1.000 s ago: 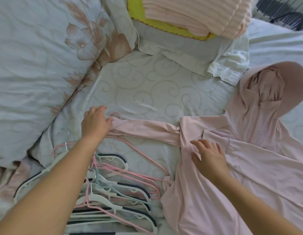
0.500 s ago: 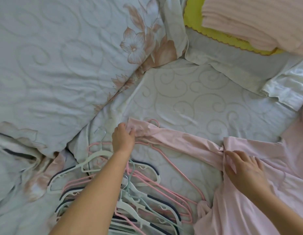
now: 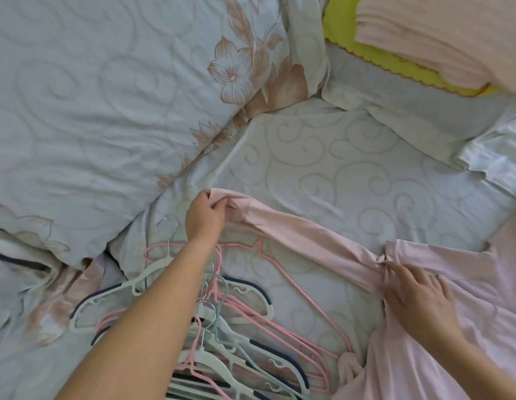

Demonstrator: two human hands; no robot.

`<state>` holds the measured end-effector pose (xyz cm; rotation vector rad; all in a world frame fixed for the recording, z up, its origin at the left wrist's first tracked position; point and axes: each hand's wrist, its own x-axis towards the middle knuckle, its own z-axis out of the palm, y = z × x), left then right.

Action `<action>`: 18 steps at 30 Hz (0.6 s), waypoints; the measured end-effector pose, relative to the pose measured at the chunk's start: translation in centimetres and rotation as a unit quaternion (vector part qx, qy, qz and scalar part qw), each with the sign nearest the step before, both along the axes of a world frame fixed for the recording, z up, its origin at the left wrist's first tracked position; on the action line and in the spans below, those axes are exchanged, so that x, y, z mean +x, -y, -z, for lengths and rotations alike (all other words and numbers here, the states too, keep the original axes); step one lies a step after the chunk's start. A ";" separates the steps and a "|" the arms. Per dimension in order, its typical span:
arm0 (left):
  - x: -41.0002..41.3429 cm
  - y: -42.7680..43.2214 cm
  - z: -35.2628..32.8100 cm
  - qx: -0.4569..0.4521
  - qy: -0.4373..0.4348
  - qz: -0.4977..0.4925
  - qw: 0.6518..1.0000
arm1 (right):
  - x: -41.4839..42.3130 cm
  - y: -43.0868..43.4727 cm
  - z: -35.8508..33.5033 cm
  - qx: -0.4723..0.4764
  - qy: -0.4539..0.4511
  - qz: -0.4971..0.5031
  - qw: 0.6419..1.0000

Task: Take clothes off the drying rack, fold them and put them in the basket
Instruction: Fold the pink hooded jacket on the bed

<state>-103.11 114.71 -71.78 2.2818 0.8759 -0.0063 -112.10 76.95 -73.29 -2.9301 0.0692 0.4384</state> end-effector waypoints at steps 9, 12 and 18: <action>2.5 -6.8 -7.4 -0.029 0.179 -0.119 0.976 | 0.3 0.0 -2.3 -0.031 -0.126 0.021 0.991; 2.8 -9.1 -9.1 -0.042 0.189 -0.165 0.967 | 0.3 0.1 -2.3 -0.042 -0.189 0.024 0.981; 2.2 -10.7 -11.0 -0.071 0.188 -0.191 0.961 | -0.7 -1.2 -2.5 -0.050 -0.205 -0.076 0.975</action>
